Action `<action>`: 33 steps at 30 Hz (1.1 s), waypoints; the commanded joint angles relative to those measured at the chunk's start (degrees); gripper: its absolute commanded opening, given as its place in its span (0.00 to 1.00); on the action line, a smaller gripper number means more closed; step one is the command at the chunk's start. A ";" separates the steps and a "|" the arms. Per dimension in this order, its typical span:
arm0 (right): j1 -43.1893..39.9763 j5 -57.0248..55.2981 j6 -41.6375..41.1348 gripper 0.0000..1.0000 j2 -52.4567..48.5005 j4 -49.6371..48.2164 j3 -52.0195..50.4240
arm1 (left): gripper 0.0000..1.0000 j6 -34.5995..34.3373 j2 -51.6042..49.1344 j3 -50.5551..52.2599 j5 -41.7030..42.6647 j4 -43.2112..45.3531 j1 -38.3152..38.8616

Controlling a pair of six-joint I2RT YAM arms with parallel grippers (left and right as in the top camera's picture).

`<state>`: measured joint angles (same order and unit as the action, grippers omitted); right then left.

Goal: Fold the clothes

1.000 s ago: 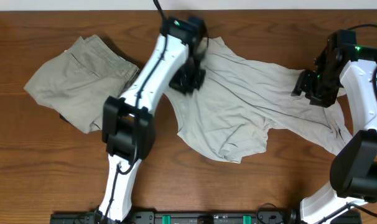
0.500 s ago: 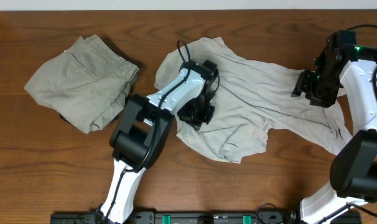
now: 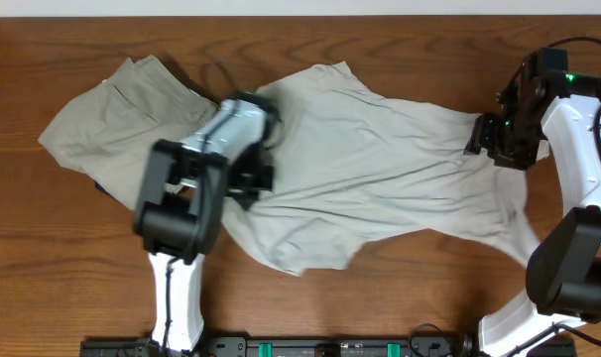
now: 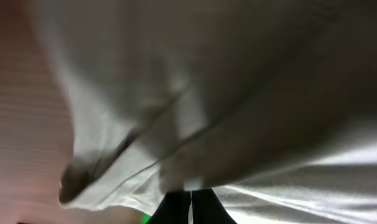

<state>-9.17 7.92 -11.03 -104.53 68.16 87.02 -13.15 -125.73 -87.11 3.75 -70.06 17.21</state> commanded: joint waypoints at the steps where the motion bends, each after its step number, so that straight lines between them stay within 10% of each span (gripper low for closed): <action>1: 0.66 0.46 1.90 0.60 0.37 -1.20 -1.90 | 0.06 -0.42 4.09 0.96 -8.55 0.07 -4.90; 9: 1.20 0.20 -2.56 0.58 0.37 -12.35 -10.86 | 0.07 0.04 17.33 0.96 -8.48 -2.03 -7.48; 22: 0.92 -7.96 -8.74 0.18 -0.74 -44.33 -26.05 | 0.16 3.78 39.12 0.96 3.04 -1.05 -4.92; 33: -7.04 -4.50 -10.51 0.14 -4.44 -53.29 -18.12 | 0.29 8.11 41.07 3.98 6.16 -5.29 4.46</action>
<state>-13.06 1.48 -20.82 -108.73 12.95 63.59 -7.35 -84.42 -85.45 8.62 -75.09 18.33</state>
